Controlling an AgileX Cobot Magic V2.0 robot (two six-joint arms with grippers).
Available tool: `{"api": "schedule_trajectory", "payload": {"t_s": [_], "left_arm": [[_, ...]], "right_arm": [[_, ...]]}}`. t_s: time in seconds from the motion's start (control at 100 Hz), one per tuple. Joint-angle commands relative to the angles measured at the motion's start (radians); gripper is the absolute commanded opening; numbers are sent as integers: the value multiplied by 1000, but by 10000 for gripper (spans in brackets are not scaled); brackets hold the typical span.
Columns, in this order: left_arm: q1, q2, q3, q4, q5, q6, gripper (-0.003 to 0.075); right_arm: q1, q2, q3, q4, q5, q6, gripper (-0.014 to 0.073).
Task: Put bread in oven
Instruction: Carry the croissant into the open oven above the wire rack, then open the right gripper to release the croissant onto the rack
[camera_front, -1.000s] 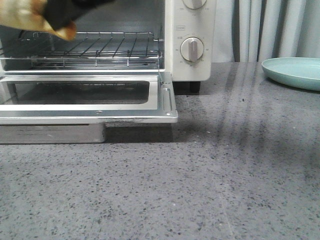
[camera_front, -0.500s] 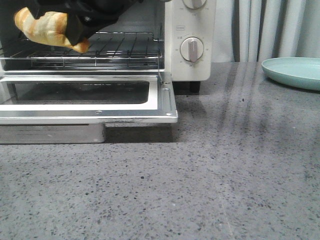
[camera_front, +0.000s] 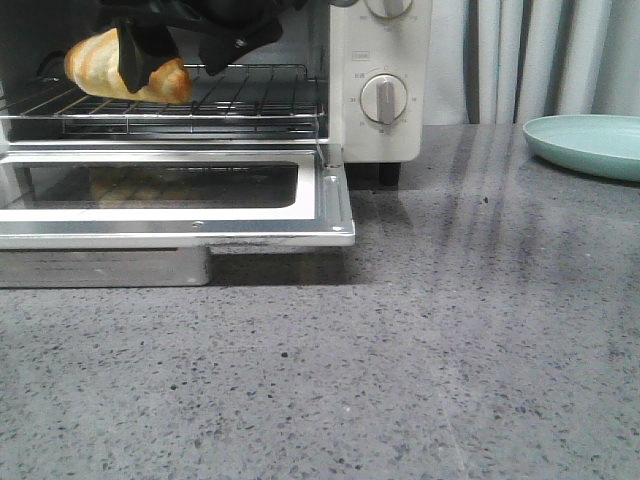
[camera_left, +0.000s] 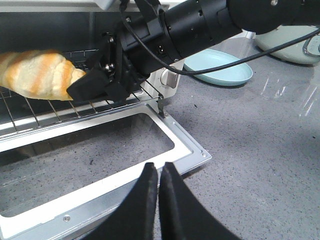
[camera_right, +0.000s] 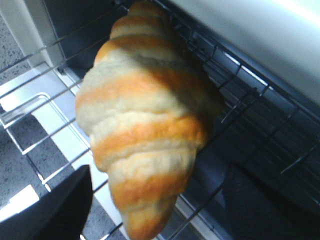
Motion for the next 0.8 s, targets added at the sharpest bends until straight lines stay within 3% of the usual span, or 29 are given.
{"api": "schedule_trajectory", "payload": {"t_s": [0.0, 0.14, 0.31, 0.47, 0.62, 0.79], "left_arm": [[-3, 7, -29, -14, -63, -1, -21], [-3, 5, -29, -14, -69, -1, -21], [-3, -39, -29, 39, -112, -3, -21], [-3, -164, -29, 168, -149, -5, -22], [-3, -283, -29, 299, -59, -15, -22], [-3, -343, -23, 386, 38, -83, -22]], "right_arm": [[-4, -59, -38, 8, -29, 2, 525], [7, -96, -38, 84, 60, 2, 504], [53, -186, -36, 82, 183, 2, 294], [81, -334, 23, 66, 256, -3, 155], [81, -572, 245, -34, 203, -3, -48], [55, -920, 566, -207, 63, -3, -48]]}}
